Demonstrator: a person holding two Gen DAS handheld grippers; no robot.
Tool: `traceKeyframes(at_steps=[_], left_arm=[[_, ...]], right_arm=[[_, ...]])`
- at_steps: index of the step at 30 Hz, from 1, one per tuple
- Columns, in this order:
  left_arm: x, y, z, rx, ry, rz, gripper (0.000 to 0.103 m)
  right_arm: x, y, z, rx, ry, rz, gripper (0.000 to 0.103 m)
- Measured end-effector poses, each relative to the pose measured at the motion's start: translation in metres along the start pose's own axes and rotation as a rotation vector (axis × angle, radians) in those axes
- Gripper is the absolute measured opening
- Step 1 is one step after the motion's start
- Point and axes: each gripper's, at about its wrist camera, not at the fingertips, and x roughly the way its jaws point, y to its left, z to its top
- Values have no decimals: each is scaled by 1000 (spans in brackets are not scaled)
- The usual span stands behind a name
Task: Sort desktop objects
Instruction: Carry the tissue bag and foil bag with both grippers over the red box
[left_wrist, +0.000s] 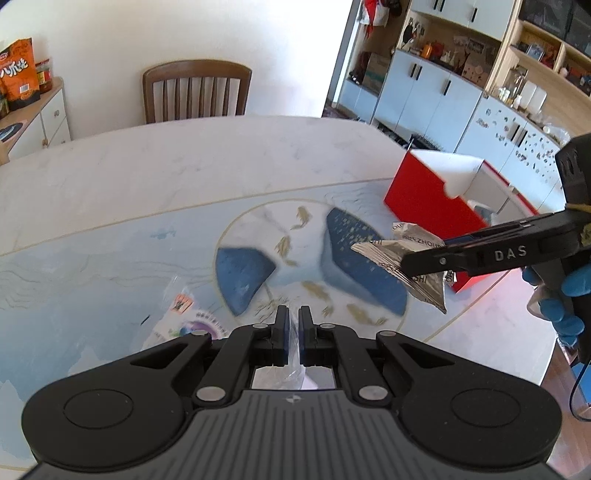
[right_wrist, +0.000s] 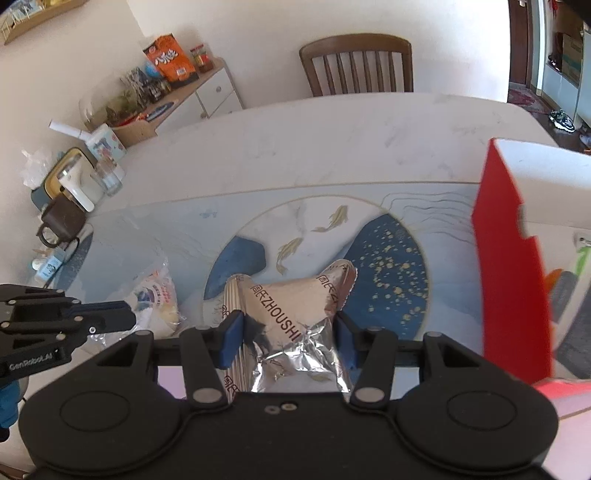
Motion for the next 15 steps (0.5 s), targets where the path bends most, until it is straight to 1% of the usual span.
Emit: traceKeyframes(at_steps=[7, 15], left_arm=[[-6, -27, 16, 13, -30, -34, 4], [-1, -64, 36, 39, -59, -74, 4]], right_arm=[[-36, -17, 4, 18, -45, 9, 52], [-73, -52, 9, 44, -91, -5, 52]])
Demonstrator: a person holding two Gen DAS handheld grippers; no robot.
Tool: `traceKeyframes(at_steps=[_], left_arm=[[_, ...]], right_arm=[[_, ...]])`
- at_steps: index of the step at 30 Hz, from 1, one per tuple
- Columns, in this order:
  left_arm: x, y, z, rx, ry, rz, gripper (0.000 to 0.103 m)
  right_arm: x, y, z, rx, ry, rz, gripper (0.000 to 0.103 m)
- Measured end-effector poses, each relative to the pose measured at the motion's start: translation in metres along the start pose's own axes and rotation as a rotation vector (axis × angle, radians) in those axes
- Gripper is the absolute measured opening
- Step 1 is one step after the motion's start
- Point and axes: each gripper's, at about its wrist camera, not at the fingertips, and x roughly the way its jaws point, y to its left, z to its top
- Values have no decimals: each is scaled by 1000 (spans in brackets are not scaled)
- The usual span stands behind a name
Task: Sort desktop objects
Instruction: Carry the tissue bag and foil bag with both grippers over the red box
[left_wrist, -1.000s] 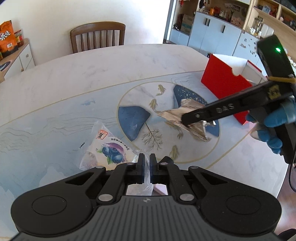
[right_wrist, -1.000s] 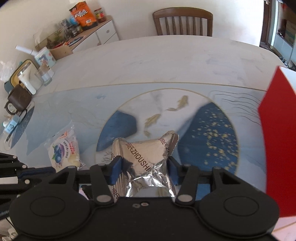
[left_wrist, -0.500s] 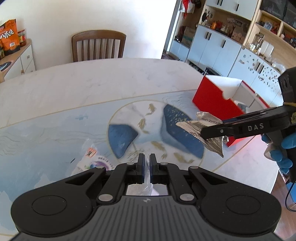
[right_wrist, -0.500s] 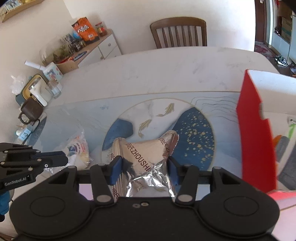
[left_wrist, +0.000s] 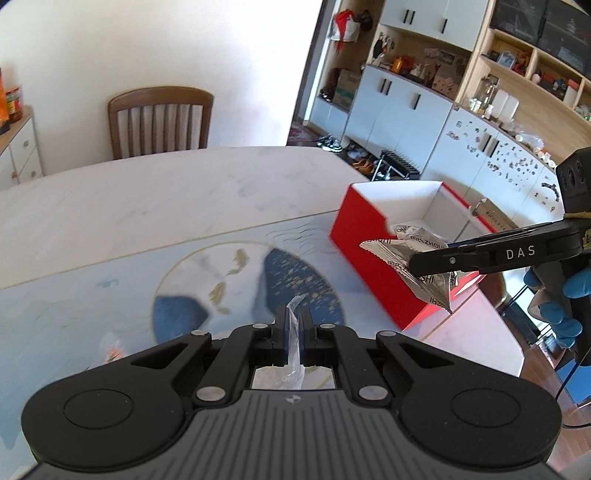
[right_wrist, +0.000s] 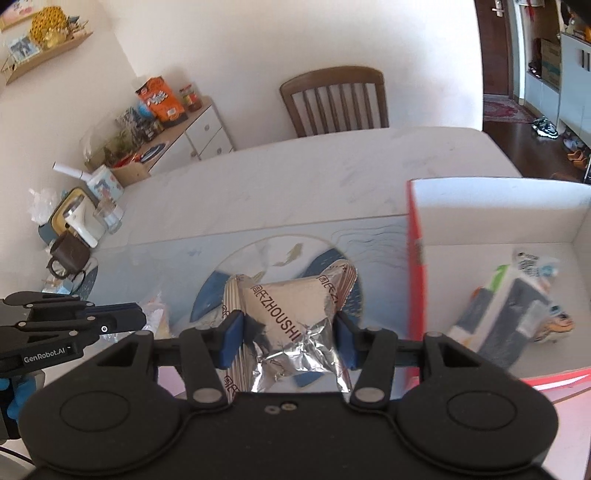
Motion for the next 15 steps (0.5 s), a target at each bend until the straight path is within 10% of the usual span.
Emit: traceKeyframes(at_steps=[15], left_arm=[[40, -67, 34, 58, -21, -65, 4]], right_arm=[[-51, -77, 3, 76, -71, -71, 52]])
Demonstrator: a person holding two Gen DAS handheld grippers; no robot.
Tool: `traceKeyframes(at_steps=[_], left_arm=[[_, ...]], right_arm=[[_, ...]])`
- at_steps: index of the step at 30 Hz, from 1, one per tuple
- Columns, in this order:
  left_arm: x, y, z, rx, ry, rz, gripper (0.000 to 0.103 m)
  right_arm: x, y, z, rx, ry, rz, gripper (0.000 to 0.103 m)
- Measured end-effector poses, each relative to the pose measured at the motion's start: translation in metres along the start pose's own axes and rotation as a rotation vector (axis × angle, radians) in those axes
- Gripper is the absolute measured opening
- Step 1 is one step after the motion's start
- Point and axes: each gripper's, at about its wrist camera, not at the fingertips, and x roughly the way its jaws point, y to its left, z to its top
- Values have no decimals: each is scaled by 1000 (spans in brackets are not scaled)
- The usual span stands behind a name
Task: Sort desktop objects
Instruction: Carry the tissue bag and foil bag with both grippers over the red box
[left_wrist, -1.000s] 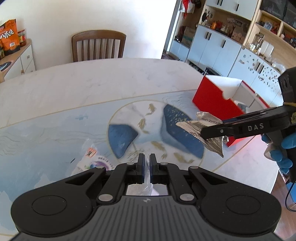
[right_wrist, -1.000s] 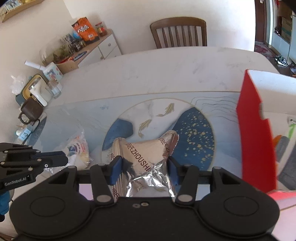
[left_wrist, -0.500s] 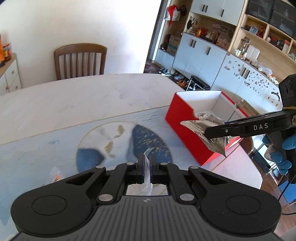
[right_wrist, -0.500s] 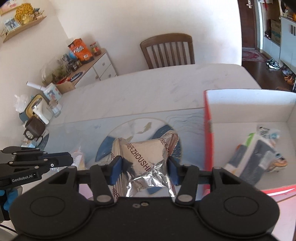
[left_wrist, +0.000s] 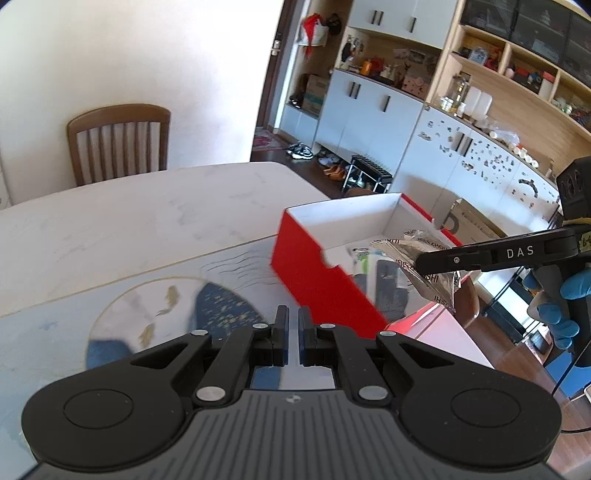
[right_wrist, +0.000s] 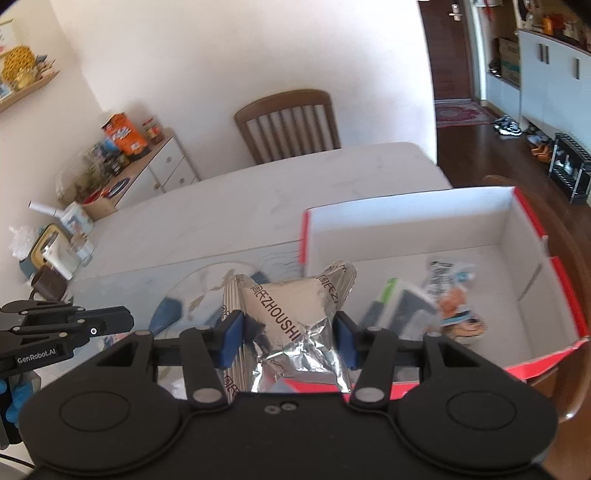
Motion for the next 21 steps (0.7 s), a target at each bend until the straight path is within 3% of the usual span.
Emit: traceKeyframes(at_steps=[10, 18, 21], left_arm=[[23, -21, 14, 47, 26, 1, 4], [49, 4, -26, -5, 185, 76, 4], [57, 14, -42, -23, 231, 103, 9]], right_arm=[[-13, -49, -2, 42, -11, -32, 51], [-13, -67, -5, 49, -4, -29, 52], [-11, -69, -4, 44, 1, -26, 52]])
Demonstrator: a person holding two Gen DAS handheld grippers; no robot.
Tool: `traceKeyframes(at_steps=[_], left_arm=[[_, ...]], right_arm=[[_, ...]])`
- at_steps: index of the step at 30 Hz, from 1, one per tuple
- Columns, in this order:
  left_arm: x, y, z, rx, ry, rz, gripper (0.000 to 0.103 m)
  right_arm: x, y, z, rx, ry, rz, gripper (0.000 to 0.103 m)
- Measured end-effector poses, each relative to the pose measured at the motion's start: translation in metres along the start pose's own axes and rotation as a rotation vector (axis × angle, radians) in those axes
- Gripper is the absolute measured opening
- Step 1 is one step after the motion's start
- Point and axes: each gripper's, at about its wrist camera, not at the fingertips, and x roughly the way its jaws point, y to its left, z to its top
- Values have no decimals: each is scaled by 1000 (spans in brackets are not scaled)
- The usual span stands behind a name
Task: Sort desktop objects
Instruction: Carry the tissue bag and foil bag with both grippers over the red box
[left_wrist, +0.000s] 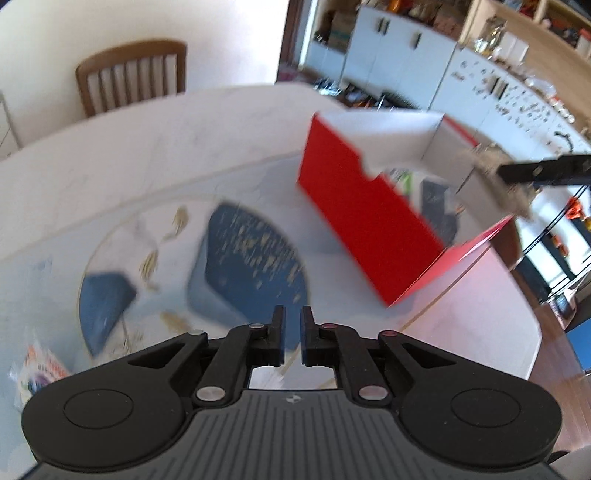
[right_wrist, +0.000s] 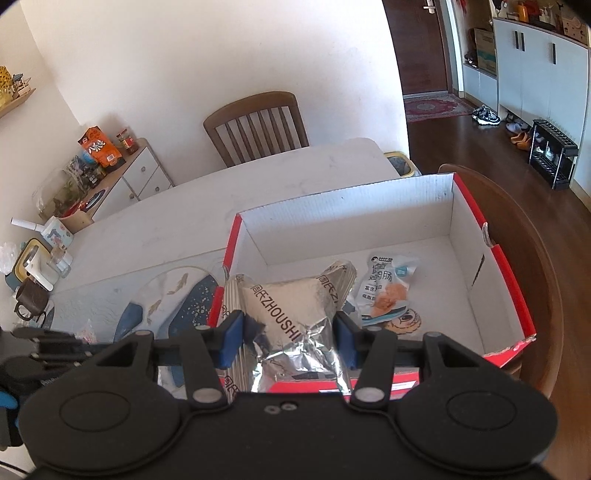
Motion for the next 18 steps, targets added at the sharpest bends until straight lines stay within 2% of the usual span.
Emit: traceKeyframes(at_steps=[1, 2, 3, 4, 5, 8, 18], left_arm=[[4, 2, -4, -1, 14, 8, 17], [8, 5, -7, -5, 29, 20, 32], [11, 7, -11, -7, 38, 29, 43], [12, 8, -14, -6, 43, 35, 67], [14, 10, -17, -8, 47, 42, 71], [21, 15, -24, -20, 71, 36, 71], [51, 16, -42, -21, 132, 86, 71]], right_arm=[[0, 0, 0, 0, 1, 1, 52], [1, -1, 1, -2, 4, 2, 52], [2, -1, 1, -4, 6, 2, 52], [2, -1, 2, -7, 8, 3, 52], [3, -1, 2, -10, 9, 3, 52], [3, -2, 4, -14, 12, 4, 52], [10, -5, 5, -26, 34, 6, 52]])
